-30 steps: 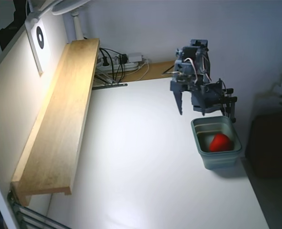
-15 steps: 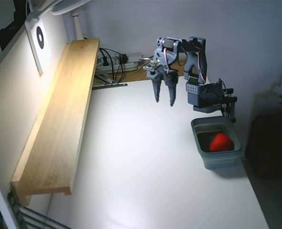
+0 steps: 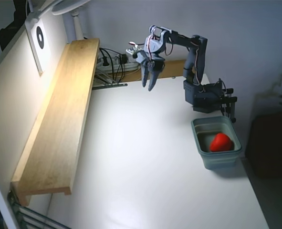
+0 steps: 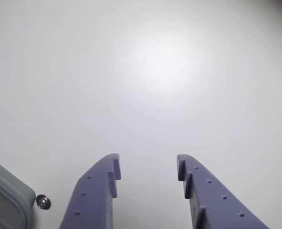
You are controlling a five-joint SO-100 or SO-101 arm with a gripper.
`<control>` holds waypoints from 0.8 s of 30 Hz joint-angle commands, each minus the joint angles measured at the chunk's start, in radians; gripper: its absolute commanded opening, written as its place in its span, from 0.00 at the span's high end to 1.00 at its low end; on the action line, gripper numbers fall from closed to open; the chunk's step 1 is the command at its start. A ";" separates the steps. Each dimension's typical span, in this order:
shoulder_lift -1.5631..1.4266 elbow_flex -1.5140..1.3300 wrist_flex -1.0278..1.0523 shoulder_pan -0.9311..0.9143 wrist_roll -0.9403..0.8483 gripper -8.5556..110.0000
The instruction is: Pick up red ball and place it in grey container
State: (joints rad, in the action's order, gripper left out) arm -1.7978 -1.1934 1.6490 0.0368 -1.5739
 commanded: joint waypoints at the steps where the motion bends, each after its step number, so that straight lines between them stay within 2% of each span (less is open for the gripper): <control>1: -0.079 -0.018 0.023 -0.084 0.003 0.84; 14: -0.198 -0.082 0.066 -0.362 0.003 0.91; 24: -0.258 -0.115 0.087 -0.502 0.003 0.94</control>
State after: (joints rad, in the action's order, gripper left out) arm -2.0064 -1.2977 1.7211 -0.4234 -1.5723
